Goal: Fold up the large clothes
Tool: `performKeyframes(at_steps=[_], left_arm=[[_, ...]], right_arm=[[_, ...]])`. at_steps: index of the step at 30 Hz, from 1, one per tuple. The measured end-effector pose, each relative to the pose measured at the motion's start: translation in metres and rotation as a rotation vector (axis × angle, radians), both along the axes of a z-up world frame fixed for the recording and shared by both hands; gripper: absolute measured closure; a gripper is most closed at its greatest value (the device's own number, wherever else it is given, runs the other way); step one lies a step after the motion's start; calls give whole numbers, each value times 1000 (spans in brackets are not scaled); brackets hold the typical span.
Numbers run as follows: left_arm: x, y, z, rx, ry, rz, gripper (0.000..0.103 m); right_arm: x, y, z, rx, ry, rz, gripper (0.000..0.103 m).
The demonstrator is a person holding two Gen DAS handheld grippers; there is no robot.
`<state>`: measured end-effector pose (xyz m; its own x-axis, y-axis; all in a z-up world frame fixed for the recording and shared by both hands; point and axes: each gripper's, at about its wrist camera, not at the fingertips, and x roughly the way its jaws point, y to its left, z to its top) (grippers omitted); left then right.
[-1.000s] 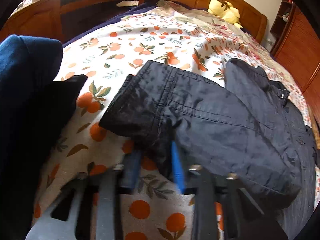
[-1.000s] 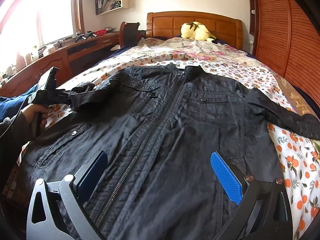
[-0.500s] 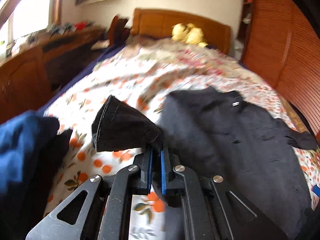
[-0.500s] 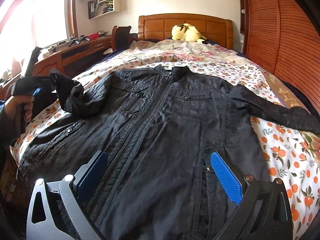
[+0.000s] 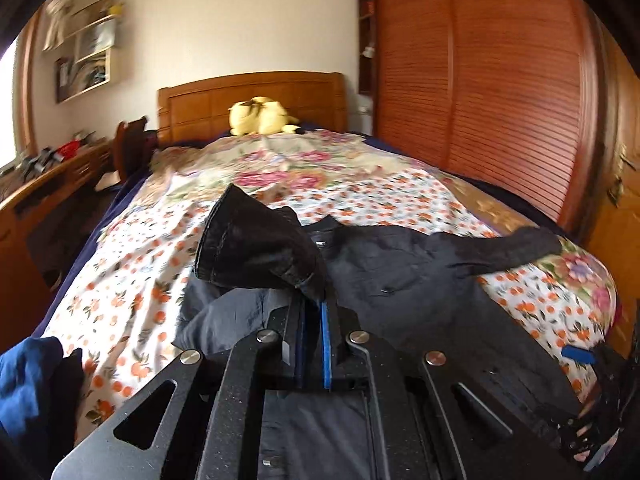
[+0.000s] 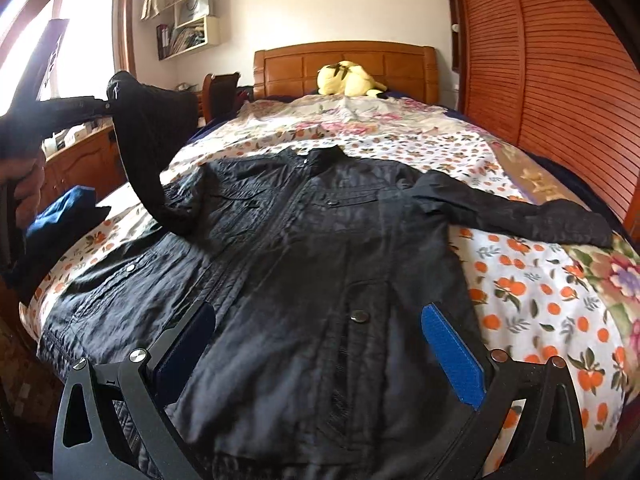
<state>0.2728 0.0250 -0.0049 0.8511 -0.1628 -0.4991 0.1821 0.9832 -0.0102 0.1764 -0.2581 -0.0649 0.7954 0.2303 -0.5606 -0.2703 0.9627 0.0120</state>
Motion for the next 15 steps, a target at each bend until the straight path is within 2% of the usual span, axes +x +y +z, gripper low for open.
performKeyframes(at_steps=[5, 8, 11, 12, 14, 15], left_arm=[[-11, -24, -15, 36, 41, 0, 96], [-16, -29, -26, 25, 90, 5, 95], [-27, -28, -37, 7, 114, -9, 74], [-29, -31, -39, 5, 115, -9, 59], [-36, -27, -42, -9, 127, -4, 46], [-38, -26, -43, -22, 129, -6, 35]], right_arm=[[-10, -15, -1, 13, 1, -21, 0], [-15, -26, -1, 18, 8, -32, 0], [-18, -31, 1, 17, 13, -38, 0], [-17, -30, 2, 14, 13, -39, 0], [-17, -29, 4, 7, 13, -40, 0], [-18, -28, 5, 5, 12, -39, 0]])
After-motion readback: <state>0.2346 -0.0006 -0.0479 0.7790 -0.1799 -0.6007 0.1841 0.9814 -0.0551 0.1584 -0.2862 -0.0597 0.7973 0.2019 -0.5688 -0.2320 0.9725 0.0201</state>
